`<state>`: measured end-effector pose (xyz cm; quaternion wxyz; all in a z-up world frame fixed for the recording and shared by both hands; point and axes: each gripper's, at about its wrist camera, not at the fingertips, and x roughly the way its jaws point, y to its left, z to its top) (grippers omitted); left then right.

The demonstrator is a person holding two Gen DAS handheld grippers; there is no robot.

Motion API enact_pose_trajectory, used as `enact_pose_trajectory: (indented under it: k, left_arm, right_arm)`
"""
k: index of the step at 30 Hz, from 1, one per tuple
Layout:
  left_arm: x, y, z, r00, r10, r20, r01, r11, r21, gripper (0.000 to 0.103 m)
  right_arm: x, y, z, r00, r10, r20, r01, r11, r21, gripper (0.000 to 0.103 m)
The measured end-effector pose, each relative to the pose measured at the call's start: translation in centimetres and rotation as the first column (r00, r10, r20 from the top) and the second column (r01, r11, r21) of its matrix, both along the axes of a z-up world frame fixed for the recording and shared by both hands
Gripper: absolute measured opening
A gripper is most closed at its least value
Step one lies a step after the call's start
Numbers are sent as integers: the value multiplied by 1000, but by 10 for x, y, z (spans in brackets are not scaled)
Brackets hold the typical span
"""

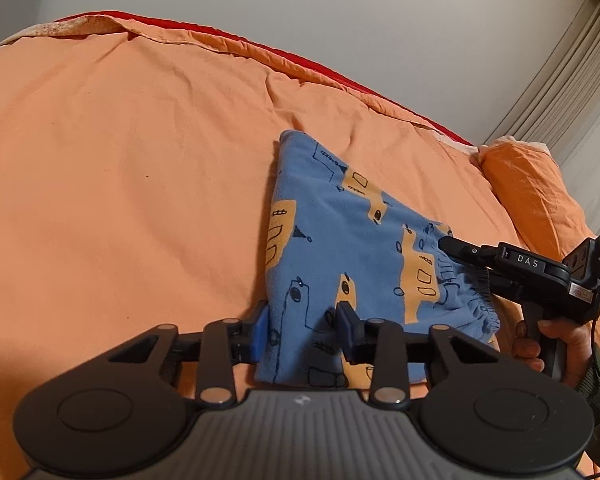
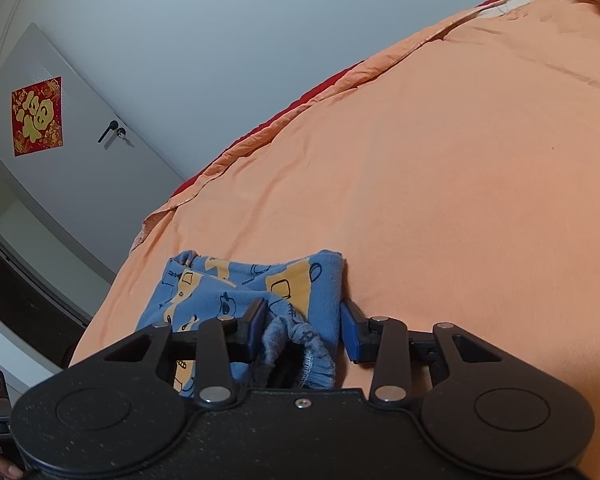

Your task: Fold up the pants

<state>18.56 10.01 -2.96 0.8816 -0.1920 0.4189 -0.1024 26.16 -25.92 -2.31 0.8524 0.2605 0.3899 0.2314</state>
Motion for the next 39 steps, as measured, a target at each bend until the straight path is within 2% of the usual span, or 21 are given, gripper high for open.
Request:
enact_pose_trajectory:
  k: [8, 11, 14, 17, 27, 32, 39]
  left_arm:
    - [-1, -4, 0, 1000, 6, 6, -6, 1000, 21, 33]
    - [-1, -5, 1, 1000, 22, 5, -22, 999, 23, 30]
    - [-2, -6, 4, 1000, 26, 8, -26, 999, 34, 23]
    - [-3, -6, 8, 1000, 25, 15, -25, 999, 38, 19]
    - [-11, -5, 29, 999, 12, 45, -11, 1000, -30, 15]
    - [-15, -9, 38, 999, -18, 44, 22, 996, -86, 13]
    - [-25, -30, 40, 996, -87, 31, 90, 991, -99, 13]
  right_arm:
    - [-13, 13, 1, 997, -50, 52, 53, 997, -57, 35]
    - [-21, 27, 6, 993, -65, 101, 78, 989, -128, 28]
    - [-29, 45, 17, 984, -29, 177, 75, 964, -257, 24]
    - [-33, 52, 24, 977, -11, 214, 78, 950, -303, 21]
    - [-62, 48, 68, 949, 35, 313, 63, 952, -299, 17]
    - [-71, 37, 87, 943, 29, 331, 73, 954, -292, 16]
    - [-95, 14, 96, 948, 13, 318, 90, 948, -307, 15]
